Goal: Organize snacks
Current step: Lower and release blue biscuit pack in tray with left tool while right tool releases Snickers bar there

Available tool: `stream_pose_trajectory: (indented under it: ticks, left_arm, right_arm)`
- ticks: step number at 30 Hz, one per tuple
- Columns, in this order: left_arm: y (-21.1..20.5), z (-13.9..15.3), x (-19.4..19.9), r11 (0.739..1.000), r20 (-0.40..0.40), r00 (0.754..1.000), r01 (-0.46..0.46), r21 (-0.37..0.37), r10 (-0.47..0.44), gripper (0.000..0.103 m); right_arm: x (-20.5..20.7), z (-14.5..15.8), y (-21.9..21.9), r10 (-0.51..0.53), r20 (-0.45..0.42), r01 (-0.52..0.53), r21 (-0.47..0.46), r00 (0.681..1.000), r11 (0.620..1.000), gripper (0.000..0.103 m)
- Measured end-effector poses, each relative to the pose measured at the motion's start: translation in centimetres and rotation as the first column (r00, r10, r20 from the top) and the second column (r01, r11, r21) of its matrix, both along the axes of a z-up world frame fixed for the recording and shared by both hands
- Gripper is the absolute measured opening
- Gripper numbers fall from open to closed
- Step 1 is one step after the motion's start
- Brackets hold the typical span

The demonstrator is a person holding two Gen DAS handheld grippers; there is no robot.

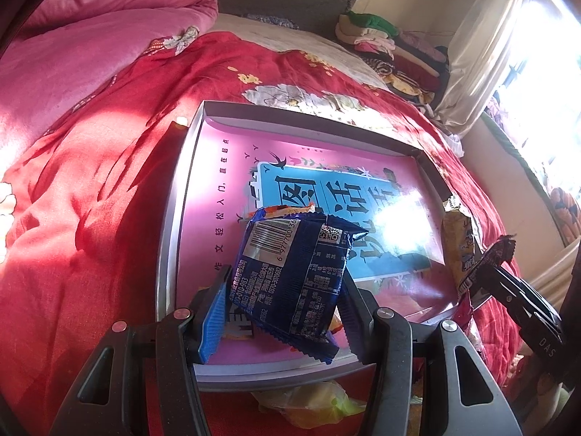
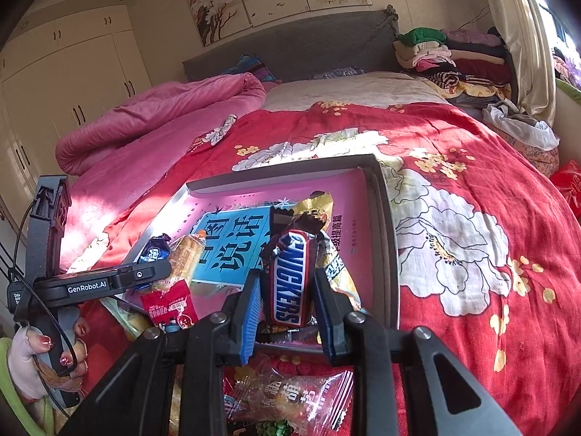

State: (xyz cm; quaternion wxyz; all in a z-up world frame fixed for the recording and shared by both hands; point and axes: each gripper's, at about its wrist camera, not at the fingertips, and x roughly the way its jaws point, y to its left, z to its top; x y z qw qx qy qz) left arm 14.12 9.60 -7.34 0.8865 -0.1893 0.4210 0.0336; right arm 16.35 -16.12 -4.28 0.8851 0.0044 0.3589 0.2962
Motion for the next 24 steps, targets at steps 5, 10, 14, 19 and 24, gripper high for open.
stream_pose_trajectory:
  ticks: [5, 10, 14, 19, 24]
  left_arm:
    - [0.7, 0.2, -0.2, 1.000, 0.008, 1.000, -0.025, 0.018, 0.025, 0.056]
    - [1.0, 0.6, -0.5, 0.998, 0.025, 0.999, -0.050, 0.046, 0.049, 0.056]
    - [1.0, 0.5, -0.4, 0.998, 0.024, 0.999, -0.048, 0.051, 0.047, 0.056]
    - [0.8, 0.4, -0.4, 0.998, 0.022, 0.999, -0.045, 0.053, 0.043, 0.056]
    - [0.7, 0.4, -0.4, 0.998, 0.023, 0.999, -0.040, 0.054, 0.039, 0.056]
  right_arm:
    - [0.0, -0.5, 0.2, 0.006, -0.018, -0.006, -0.010, 1.000, 1.000, 0.029]
    - [0.1, -0.7, 0.2, 0.010, -0.024, -0.010, -0.008, 1.000, 1.000, 0.029]
    - [0.3, -0.9, -0.2, -0.006, -0.037, 0.006, -0.001, 0.999, 1.000, 0.029]
    - [0.7, -1.1, -1.4, -0.042, -0.056, 0.043, 0.019, 0.998, 0.999, 0.029]
    - [0.8, -1.2, -2.3, -0.065, -0.071, 0.068, 0.042, 0.995, 0.997, 0.029]
